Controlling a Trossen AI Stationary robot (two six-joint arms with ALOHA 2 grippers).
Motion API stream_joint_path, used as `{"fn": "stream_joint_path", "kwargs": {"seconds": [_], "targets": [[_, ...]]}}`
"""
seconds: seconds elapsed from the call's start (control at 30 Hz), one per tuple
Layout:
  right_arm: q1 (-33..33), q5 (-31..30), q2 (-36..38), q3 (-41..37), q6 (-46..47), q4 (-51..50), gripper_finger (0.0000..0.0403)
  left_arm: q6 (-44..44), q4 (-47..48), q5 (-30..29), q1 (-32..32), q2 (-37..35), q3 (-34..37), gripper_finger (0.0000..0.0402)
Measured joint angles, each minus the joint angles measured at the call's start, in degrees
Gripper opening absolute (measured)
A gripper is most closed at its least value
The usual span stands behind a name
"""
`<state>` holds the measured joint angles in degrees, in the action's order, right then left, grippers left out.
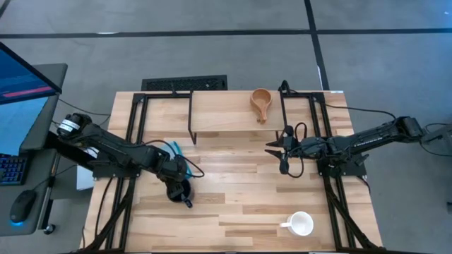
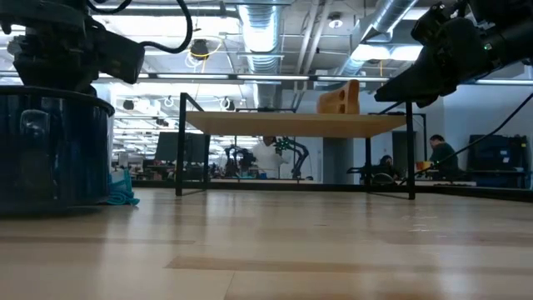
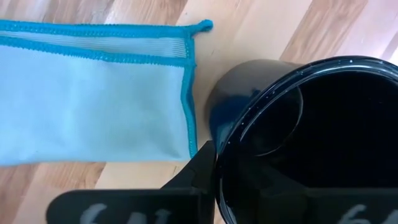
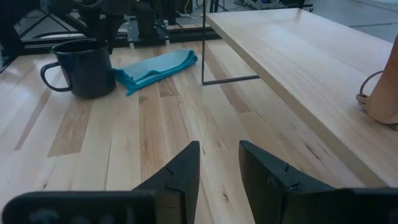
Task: Stack small to large cups/mugs on shelf
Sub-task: Put the black mug on the shelf
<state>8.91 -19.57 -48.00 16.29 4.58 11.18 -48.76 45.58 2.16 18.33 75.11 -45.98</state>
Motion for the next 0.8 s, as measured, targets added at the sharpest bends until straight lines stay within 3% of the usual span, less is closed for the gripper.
{"fn": "stream_joint_path", "kwargs": {"seconds": [0.47,0.63,0.8], "targets": [[0.0,0.0,0.0,0.0,0.0,0.0,0.0134,-0.4,-0.1,-1.4,0.0,0.0,0.0,0.0010],[0.0,0.0,0.0,0.0,0.0,0.0,0.0134,0.1,-0.3,0.6,-0.9,-0.9,0.0,0.0008],[0.0,0.0,0.0,0.0,0.0,0.0,0.0134,4.0,0.6,-0.7,-2.1,-2.0,-4.1,0.0007]]}}
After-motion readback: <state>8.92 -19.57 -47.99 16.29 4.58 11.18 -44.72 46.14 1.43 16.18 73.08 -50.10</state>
